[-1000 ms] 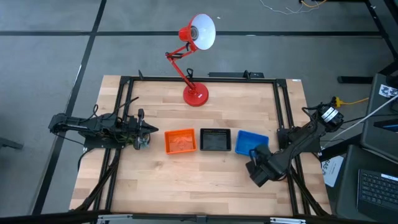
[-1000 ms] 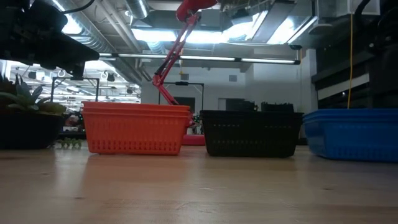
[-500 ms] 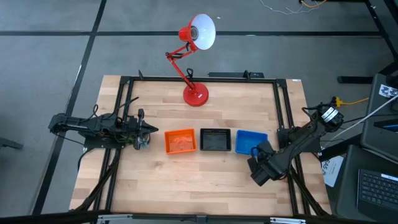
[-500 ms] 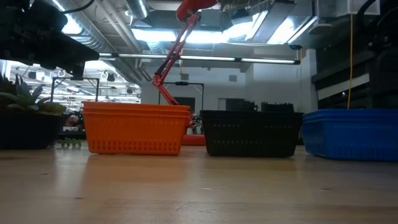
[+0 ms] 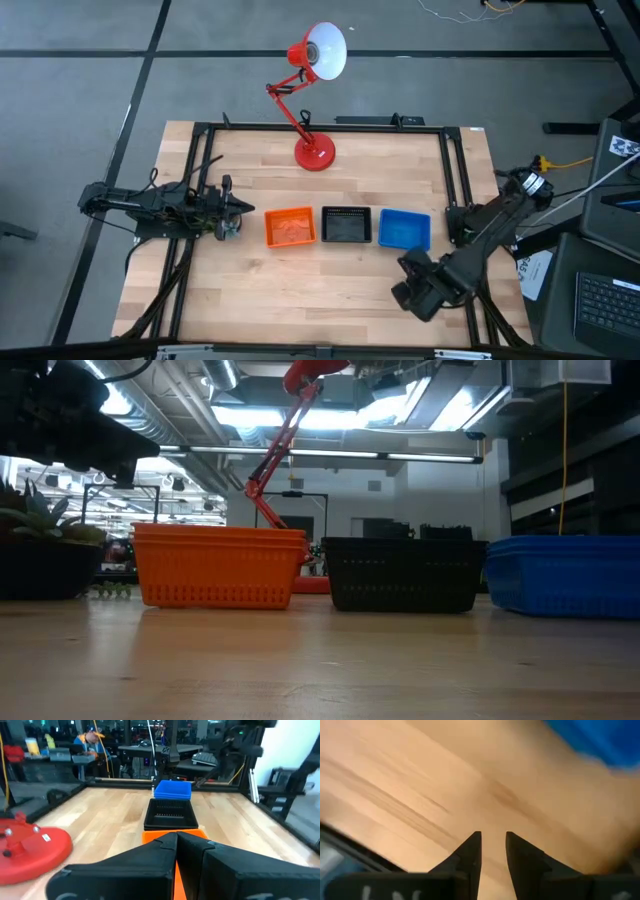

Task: Stack baskets by color
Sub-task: Return to Home Position

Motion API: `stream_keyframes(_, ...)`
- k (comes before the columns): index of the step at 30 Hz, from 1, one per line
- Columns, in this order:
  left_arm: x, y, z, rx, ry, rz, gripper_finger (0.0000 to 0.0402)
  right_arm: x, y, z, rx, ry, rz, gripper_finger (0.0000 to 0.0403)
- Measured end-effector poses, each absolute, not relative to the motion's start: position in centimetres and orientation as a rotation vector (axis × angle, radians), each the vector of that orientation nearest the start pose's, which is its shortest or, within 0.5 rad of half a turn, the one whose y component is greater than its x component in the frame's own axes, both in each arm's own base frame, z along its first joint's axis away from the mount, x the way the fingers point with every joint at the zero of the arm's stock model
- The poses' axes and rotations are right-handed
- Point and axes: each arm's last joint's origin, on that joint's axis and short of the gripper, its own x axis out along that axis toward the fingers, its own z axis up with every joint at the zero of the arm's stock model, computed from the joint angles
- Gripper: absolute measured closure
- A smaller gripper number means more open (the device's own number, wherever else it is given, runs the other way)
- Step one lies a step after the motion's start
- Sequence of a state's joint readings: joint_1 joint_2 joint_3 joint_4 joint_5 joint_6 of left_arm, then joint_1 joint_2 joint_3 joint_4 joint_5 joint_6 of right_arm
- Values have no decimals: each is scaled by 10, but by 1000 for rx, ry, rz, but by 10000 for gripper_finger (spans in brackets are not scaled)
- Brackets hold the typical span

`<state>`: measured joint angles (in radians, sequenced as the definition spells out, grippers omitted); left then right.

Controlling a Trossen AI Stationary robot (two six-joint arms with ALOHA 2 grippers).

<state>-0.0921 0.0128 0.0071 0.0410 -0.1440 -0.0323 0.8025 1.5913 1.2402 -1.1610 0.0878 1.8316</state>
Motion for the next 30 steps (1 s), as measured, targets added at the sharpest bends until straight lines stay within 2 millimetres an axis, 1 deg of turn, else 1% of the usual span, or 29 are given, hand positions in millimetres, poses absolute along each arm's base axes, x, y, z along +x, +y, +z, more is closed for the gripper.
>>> stream_keyframes(1, 98, -5, 169, -63, -39, 51, 400, 198, 205, 248, 786, 1242, -721, 315)
stream_keyframes(2, 98, -5, 170, -89, -46, 50, 400, 198, 209, 252, 701, 1150, -649, 315)
stream_keyframes(5, 98, -5, 170, -100, -40, 43, 400, 198, 220, 263, 341, 862, -423, 315)
stream_keyframes(7, 98, -6, 169, -110, -28, 26, 400, 194, 221, 276, 232, 719, -364, 315)
stream_keyframes(9, 97, -6, 168, -120, -20, 19, 400, 193, 221, 287, 190, 647, -320, 315)
stream_keyframes(11, 97, -6, 168, -107, -16, 4, 400, 194, 221, 290, 144, 631, -276, 315)
stream_keyframes(16, 98, -7, 168, -50, -16, -9, 400, 204, 221, 298, 119, 587, -225, 315)
stream_keyframes(20, 98, -7, 167, -47, -10, -9, 400, 212, 217, 300, 90, 577, -217, 315)
stream_keyframes(23, 98, -7, 167, -65, -11, -10, 400, 222, 215, 303, 68, 579, -160, 315)
stream_keyframes(26, 98, -7, 167, -99, -8, -33, 400, 238, 211, 308, 50, 588, -36, 315)
stream_keyframes(30, 98, -7, 167, -101, -8, -31, 400, 265, 197, 317, -49, 554, 230, 315)
